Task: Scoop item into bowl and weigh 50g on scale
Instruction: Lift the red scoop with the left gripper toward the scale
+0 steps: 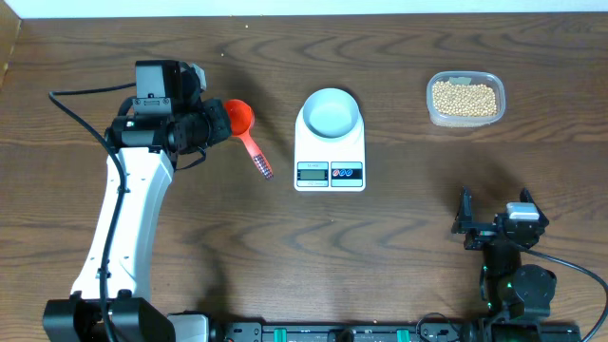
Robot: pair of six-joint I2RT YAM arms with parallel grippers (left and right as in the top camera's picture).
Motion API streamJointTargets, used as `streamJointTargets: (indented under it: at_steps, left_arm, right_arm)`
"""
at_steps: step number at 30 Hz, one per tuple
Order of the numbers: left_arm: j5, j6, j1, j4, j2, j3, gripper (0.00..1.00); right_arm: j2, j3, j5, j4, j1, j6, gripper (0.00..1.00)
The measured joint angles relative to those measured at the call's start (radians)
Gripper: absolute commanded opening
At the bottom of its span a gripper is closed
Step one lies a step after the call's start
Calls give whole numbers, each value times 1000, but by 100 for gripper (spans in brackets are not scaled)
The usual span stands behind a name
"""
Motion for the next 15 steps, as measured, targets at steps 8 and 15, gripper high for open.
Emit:
streamJointTargets:
  at_steps: [8,15]
  left_arm:
    - [0,-8,0,15,0,0,7]
    - [0,-18,0,20,0,0,7]
  right_arm:
    - [0,0,0,0,0,0,99]
    - [0,0,0,0,0,0,99]
